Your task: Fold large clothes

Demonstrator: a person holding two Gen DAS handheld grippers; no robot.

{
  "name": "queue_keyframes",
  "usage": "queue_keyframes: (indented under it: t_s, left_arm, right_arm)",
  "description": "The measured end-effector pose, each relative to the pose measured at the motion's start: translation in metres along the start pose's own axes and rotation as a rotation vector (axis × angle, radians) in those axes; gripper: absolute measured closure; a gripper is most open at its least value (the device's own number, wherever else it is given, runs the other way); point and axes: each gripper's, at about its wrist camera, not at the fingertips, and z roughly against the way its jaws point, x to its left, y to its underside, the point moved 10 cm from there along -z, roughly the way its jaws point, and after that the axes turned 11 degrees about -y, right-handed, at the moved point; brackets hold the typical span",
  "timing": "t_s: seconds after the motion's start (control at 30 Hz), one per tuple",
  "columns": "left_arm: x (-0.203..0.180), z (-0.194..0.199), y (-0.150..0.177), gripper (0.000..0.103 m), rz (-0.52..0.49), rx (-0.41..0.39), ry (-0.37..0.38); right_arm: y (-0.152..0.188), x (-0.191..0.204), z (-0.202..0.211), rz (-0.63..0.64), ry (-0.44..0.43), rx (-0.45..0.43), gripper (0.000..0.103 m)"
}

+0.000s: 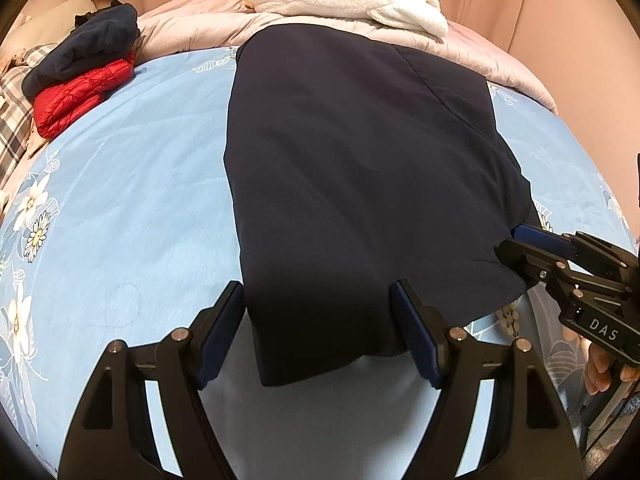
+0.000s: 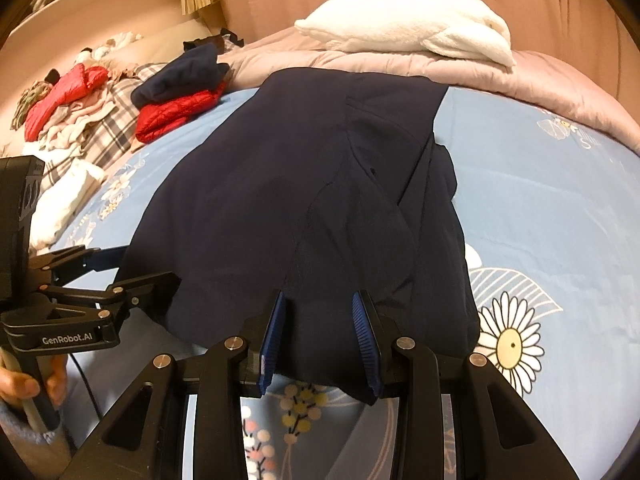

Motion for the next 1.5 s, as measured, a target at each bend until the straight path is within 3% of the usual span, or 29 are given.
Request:
queue_keyframes:
  t_s: [0.3,0.37,0.43,0.5,0.57,0.77,0.93,1.03,1.5]
  left_arm:
    - [-0.001,0.016,0.007,0.028,0.001,0.000,-0.002]
    - [0.001,0.021,0.009,0.025,0.009,0.007,-0.003]
    - [0.002,0.027,0.011,0.017,0.023,0.027,0.008]
    - [0.006,0.036,0.011,0.012,0.029,0.032,-0.018]
    - [0.010,0.047,0.010,0.007,0.025,0.027,-0.074]
    - [0.015,0.111,-0.001,0.000,0.008,-0.060,-0.153]
    - [0.015,0.171,-0.006,0.000,0.035,-0.119,-0.099]
    - [0.016,0.189,-0.006,0.000,0.045,-0.140,-0.106]
    - [0.009,0.192,0.012,0.000,0.025,-0.100,-0.093]
  right_arm:
    - [0.005,0.001,0.014,-0.015,0.000,-0.004,0.065]
    - [0.007,0.003,0.020,-0.017,0.002,-0.002,0.061]
    - [0.008,0.006,0.027,-0.023,0.010,-0.001,0.041]
    - [0.007,0.009,0.036,-0.030,0.031,-0.013,0.028]
    - [0.003,0.015,0.047,-0.026,0.046,-0.033,0.025]
    - [-0.011,0.032,0.084,-0.011,0.100,-0.068,0.001]
    - [-0.032,0.054,0.130,0.050,0.175,-0.131,0.001]
    - [-0.039,0.063,0.151,0.050,0.174,-0.161,0.001]
    - [-0.014,0.065,0.155,0.003,0.190,-0.127,0.001]
